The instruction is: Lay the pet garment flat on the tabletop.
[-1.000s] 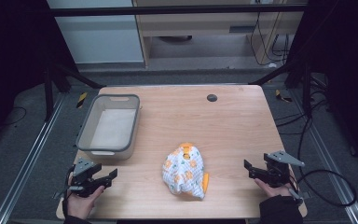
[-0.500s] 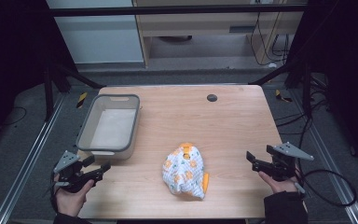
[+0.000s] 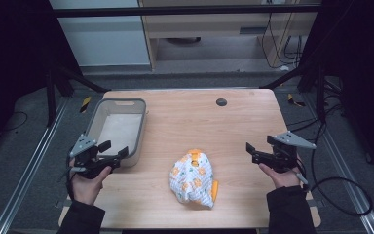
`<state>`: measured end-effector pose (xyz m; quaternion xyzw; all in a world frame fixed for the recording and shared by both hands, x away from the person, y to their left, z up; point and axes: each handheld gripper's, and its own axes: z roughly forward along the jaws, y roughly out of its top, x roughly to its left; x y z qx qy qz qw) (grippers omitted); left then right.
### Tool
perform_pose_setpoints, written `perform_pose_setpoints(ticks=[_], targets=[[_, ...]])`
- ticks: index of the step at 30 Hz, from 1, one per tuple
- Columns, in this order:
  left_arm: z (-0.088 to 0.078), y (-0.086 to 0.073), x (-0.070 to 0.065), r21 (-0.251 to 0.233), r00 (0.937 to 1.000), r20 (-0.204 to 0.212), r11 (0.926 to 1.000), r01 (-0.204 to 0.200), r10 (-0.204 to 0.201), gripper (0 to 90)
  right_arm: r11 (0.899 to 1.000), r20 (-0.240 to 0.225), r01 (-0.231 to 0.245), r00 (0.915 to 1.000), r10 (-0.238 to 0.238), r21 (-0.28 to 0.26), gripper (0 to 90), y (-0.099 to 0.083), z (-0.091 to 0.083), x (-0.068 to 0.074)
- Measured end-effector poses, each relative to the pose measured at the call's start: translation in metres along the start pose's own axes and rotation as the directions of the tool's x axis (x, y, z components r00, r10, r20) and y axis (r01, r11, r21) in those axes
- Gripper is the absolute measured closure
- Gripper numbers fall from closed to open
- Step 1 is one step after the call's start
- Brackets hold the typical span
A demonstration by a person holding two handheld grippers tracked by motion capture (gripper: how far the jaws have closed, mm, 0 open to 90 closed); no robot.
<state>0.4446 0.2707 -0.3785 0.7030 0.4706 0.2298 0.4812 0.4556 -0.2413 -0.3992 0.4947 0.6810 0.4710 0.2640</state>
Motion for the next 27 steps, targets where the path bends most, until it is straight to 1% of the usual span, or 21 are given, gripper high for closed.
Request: perform_pose_setpoints(ticks=[3,6,10,14,15,16,18,19,20,21,22,23,25,27], targets=[[0.01,0.005,-0.009,-0.003,0.9998,0.019,1.0,-0.009,0.009,25.3,1.0,-0.021,0.003,0.9998,-0.003,0.0,16.1,0.005,0.009,0.008],[0.019,0.007,-0.017,0.002,0.9993,0.024,0.9996,-0.029,0.029,25.3,1.0,-0.041,0.012,0.9991,-0.012,0.013,16.3,0.008,0.017,0.015],[0.029,0.008,-0.025,0.008,0.9983,0.041,0.9991,-0.042,0.041,25.3,1.0,-0.068,0.023,0.9975,-0.022,0.02,16.8,0.009,0.027,0.025],[0.041,0.002,-0.032,0.01,0.9973,0.058,0.9989,-0.046,0.045,25.5,0.999,-0.087,0.039,0.9955,-0.036,0.037,17.9,0.007,0.033,0.03],[0.046,0.0,-0.033,0.034,0.9966,0.062,0.9978,-0.058,0.055,25.6,0.999,-0.095,0.036,0.995,-0.033,0.035,18.1,0.007,0.035,0.032],[0.048,-0.001,-0.034,0.043,0.9962,0.06,0.9969,-0.066,0.063,25.3,0.999,-0.105,0.035,0.994,-0.03,0.041,18.3,0.005,0.037,0.033],[0.052,-0.005,-0.036,0.046,0.9957,0.065,0.9966,-0.069,0.066,25.5,0.998,-0.115,0.045,0.9925,-0.039,0.053,18.5,0.003,0.041,0.036],[0.054,-0.007,-0.037,0.056,0.9953,0.069,0.9959,-0.072,0.068,25.5,0.995,-0.12,0.066,0.9911,-0.057,0.072,18.9,0.0,0.045,0.04],[0.057,-0.009,-0.038,0.062,0.995,0.07,0.9952,-0.075,0.071,25.5,0.995,-0.12,0.066,0.9911,-0.057,0.072,18.9,0.0,0.045,0.04],[0.059,-0.01,-0.04,0.07,0.9946,0.075,0.9946,-0.077,0.072,25.4,0.993,-0.132,0.077,0.9891,-0.065,0.089,19.9,-0.003,0.048,0.043],[0.061,-0.011,-0.041,0.082,0.9936,0.082,0.9931,-0.084,0.077,25.4,0.993,-0.132,0.077,0.9891,-0.065,0.089,19.9,-0.003,0.048,0.043],[0.063,-0.012,-0.043,0.087,0.9925,0.087,0.9918,-0.094,0.086,25.3,0.992,-0.14,0.084,0.9876,-0.071,0.091,20.2,-0.004,0.05,0.045],[0.065,-0.013,-0.047,0.086,0.9908,0.103,0.9916,-0.097,0.088,25.4,0.991,-0.151,0.09,0.9858,-0.074,0.1,20.8,-0.006,0.051,0.049],[0.068,-0.015,-0.05,0.094,0.9893,0.11,0.9899,-0.106,0.096,25.5,0.989,-0.164,0.098,0.9833,-0.08,0.107,21.8,-0.007,0.053,0.052]])
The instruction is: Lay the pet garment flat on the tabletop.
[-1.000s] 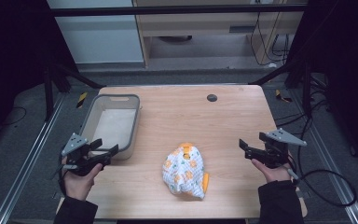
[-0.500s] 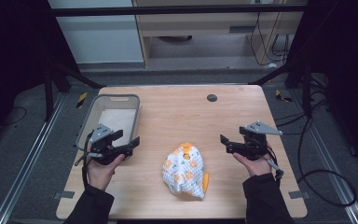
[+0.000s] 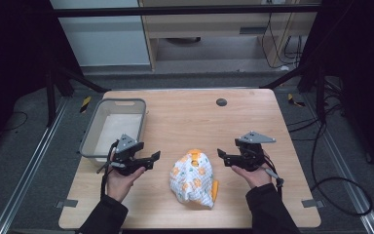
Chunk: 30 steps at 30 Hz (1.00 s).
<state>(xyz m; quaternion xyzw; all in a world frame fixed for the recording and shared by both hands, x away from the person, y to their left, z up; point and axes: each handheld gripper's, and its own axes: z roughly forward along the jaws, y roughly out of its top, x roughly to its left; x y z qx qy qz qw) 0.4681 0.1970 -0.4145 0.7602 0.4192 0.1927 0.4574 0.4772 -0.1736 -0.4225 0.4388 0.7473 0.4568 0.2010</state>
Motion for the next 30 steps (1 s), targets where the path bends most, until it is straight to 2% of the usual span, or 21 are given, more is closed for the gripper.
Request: perform_pose_setpoints(ticks=[12,21,25,30], targets=[[0.022,-0.006,-0.014,0.06,0.9971,0.061,0.997,-0.049,0.045,31.4,0.998,-0.064,0.017,0.9979,-0.013,0.054,29.6,-0.01,0.015,0.007],[0.036,-0.011,-0.018,0.103,0.9938,0.1,0.993,-0.059,0.048,35.3,0.995,-0.102,0.035,0.9945,-0.026,0.091,34.8,-0.017,0.028,0.013],[0.044,-0.014,-0.022,0.123,0.9912,0.127,0.991,-0.054,0.038,35.6,0.993,-0.115,0.039,0.993,-0.026,0.11,36.2,-0.02,0.033,0.015],[0.053,-0.019,-0.026,0.153,0.99,0.133,0.9861,-0.066,0.046,35.7,0.99,-0.135,0.047,0.9904,-0.028,0.134,38.2,-0.024,0.039,0.017]])
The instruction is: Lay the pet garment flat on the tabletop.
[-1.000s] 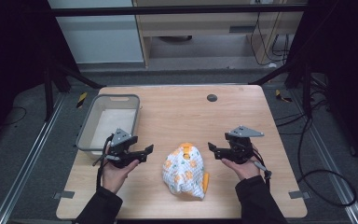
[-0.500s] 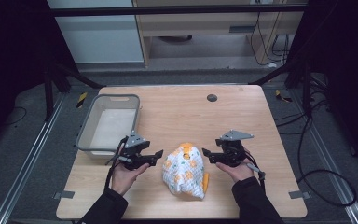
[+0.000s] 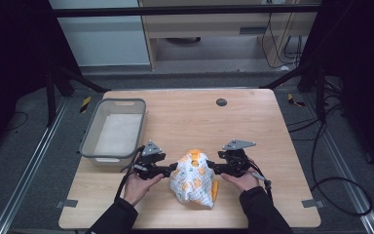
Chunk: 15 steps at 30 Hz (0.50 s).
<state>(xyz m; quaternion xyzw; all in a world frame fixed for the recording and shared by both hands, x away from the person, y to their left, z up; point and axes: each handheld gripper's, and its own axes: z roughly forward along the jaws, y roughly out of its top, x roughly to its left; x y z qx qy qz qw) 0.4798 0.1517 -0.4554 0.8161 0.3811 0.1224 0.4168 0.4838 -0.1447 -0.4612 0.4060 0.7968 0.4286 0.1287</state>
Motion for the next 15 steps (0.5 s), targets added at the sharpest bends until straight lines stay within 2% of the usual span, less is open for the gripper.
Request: perform_pose_setpoints(ticks=[8,15], targets=[[0.012,-0.004,-0.004,0.049,0.9994,0.026,0.9985,-0.024,0.022,37.3,0.999,-0.035,0.016,0.9993,-0.014,0.049,39.8,-0.005,0.01,0.004],[0.019,-0.008,-0.005,0.07,0.998,0.063,0.9975,-0.012,0.007,45.5,0.997,-0.069,0.031,0.9973,-0.026,0.07,47.7,-0.008,0.016,0.008]])
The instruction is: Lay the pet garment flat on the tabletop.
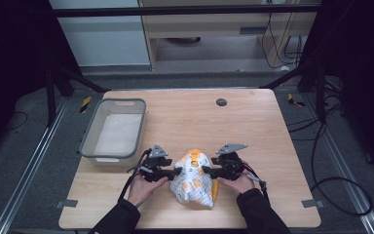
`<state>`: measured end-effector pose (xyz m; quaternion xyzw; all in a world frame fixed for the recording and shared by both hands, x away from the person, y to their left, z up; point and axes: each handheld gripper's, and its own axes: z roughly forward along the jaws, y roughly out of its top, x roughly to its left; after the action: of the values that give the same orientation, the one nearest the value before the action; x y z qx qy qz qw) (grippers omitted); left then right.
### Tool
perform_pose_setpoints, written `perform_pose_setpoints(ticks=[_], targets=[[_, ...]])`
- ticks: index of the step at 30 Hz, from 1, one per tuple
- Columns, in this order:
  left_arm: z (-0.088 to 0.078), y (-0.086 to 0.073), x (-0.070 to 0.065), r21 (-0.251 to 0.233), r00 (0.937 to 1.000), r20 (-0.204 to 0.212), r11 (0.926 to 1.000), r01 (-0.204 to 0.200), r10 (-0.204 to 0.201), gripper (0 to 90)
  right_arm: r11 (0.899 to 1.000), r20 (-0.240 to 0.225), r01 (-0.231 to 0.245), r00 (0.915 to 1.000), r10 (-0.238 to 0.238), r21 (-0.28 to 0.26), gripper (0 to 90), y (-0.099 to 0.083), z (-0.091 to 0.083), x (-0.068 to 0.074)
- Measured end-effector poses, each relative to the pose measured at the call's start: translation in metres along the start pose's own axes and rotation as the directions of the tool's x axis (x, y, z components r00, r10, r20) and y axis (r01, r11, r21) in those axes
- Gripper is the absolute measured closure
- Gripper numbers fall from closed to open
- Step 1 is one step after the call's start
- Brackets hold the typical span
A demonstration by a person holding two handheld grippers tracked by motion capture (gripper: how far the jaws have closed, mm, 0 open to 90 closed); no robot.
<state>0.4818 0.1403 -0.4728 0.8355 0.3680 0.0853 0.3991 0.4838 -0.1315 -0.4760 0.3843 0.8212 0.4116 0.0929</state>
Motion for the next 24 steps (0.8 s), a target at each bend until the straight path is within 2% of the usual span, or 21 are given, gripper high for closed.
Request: perform_pose_setpoints(ticks=[2,8,9,12,18,24], targets=[[0.003,-0.002,0.0,0.017,0.9999,0.015,0.9999,0.004,-0.004,49.3,1.0,-0.012,-0.002,0.9999,0.002,0.004,51.8,0.0,0.001,0.001],[0.006,-0.003,-0.002,0.023,0.9983,0.058,0.9997,0.008,-0.009,62.5,1.0,-0.048,-0.021,0.9986,0.022,0.02,62.9,0.0,0.003,0.0],[0.007,-0.003,-0.002,0.026,0.9977,0.065,0.9995,0.018,-0.02,64.2,0.999,-0.051,-0.024,0.9984,0.025,0.023,64.6,-0.001,0.003,0.0],[0.008,-0.004,-0.003,0.037,0.9961,0.086,0.9991,0.02,-0.023,73.7,0.999,-0.057,-0.019,0.9982,0.02,0.026,71.1,0.0,0.003,0.001],[0.007,-0.004,-0.004,0.032,0.9962,0.087,0.9995,0.005,-0.007,85.5,0.999,-0.06,0.001,0.9982,0.002,0.043,86.5,0.0,0.004,0.004],[-0.005,-0.001,-0.005,-0.012,0.9962,0.087,0.9999,0.007,-0.006,87.9,1.0,-0.054,0.008,0.9985,-0.007,0.022,88.1,0.004,-0.005,0.005]])
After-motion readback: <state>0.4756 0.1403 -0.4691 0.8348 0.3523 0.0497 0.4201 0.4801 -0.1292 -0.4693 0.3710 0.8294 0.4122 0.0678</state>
